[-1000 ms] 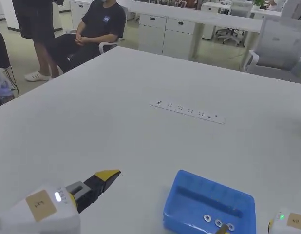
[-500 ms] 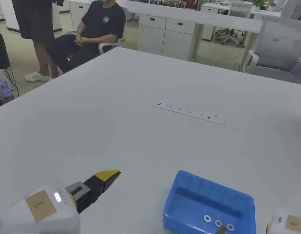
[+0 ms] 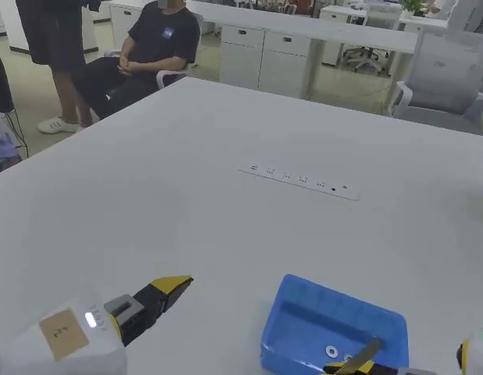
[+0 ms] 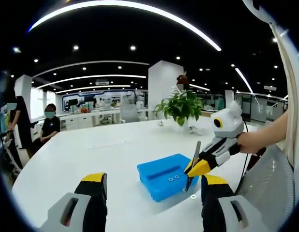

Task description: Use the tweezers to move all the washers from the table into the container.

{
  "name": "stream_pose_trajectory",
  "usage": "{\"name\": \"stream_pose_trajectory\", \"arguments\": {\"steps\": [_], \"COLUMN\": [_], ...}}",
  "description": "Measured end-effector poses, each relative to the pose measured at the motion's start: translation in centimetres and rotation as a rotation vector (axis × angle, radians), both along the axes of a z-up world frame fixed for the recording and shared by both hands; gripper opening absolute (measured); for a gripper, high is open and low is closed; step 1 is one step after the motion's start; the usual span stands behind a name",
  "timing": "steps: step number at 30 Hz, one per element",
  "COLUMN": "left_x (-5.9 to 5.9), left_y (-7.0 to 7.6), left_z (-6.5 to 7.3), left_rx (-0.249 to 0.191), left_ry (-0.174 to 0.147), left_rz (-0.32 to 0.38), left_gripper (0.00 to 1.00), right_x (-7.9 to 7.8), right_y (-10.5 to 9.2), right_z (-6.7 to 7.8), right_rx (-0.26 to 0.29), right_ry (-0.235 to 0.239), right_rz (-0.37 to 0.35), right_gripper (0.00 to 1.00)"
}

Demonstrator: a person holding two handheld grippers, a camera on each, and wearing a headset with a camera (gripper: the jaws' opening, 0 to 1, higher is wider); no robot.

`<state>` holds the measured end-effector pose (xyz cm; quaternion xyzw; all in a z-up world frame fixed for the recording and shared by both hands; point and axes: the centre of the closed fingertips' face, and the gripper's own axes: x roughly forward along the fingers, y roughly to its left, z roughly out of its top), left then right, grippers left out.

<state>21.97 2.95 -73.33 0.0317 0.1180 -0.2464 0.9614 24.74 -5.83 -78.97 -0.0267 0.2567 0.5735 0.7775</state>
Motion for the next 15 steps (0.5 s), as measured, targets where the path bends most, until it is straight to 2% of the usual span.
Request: {"name": "stream_pose_trajectory", "arguments": {"steps": [8, 15], "left_x": [0.0, 0.0], "left_y": [0.0, -0.1], "left_z": [-0.1, -0.2], "left_rx": [0.0, 0.004], "left_ry": [0.002, 0.008], "left_rz": [-0.001, -0.009], "left_gripper": [0.81, 0.81], "right_x": [0.9, 2.2], "right_y": [-0.2, -0.3], "right_z": [2.5, 3.5], "right_rx": [0.074, 0.11], "right_ry": [-0.001, 0.002], "right_rz": [-0.017, -0.052], "right_gripper": [0.03, 0.03]}}
